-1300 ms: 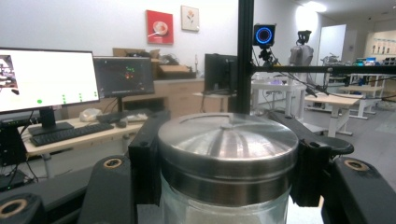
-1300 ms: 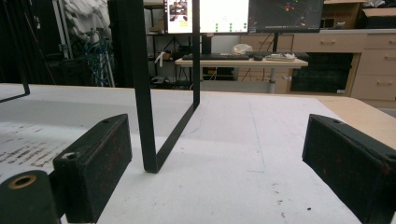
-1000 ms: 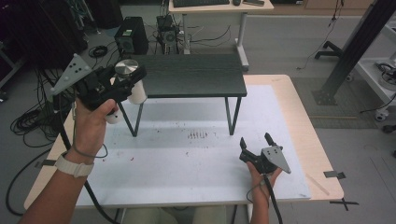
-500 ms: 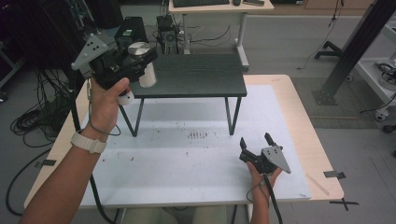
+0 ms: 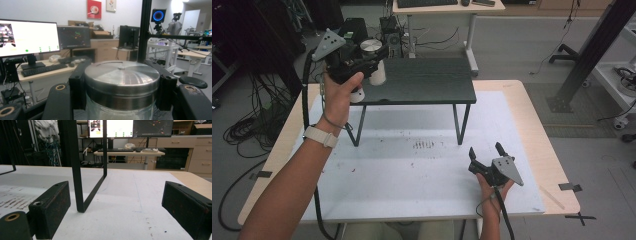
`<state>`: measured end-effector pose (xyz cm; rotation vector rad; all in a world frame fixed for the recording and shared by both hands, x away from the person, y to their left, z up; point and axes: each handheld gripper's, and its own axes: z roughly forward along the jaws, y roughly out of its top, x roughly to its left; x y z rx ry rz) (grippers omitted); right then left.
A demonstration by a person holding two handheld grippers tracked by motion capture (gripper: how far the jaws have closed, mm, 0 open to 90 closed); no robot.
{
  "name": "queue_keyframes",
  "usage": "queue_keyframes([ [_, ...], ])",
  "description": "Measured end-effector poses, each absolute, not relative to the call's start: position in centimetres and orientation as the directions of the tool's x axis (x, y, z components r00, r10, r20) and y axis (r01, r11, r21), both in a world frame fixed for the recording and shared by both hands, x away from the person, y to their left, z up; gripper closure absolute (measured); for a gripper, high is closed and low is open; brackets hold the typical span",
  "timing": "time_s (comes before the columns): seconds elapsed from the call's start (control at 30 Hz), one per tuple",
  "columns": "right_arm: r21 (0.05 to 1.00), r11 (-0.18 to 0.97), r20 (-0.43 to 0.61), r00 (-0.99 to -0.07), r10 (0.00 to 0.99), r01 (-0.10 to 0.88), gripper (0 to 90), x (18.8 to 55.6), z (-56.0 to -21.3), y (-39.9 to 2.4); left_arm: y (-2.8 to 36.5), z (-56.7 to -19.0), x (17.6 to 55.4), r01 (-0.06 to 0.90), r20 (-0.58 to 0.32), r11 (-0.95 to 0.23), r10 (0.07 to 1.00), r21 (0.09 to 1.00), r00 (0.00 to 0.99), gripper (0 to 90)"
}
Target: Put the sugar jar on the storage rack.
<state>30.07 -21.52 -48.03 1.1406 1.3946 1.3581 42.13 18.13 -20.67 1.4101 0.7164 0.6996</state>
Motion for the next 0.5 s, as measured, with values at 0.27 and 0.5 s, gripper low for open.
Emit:
queue_keyframes([
  [0.27,0.999,-0.009,0.018,-0.214,0.977,0.044,8.8,30.1,-48.0,-21.5,17.9,-21.5,44.3,0.030,-0.055,0.046,0.809,0.998,0.585,42.0],
  [0.5,0.999,-0.010,0.019,-0.214,0.977,0.045,8.8,30.1,-48.0,-21.5,18.0,-22.1,45.2,0.044,-0.060,0.042,0.820,0.998,0.569,42.0],
])
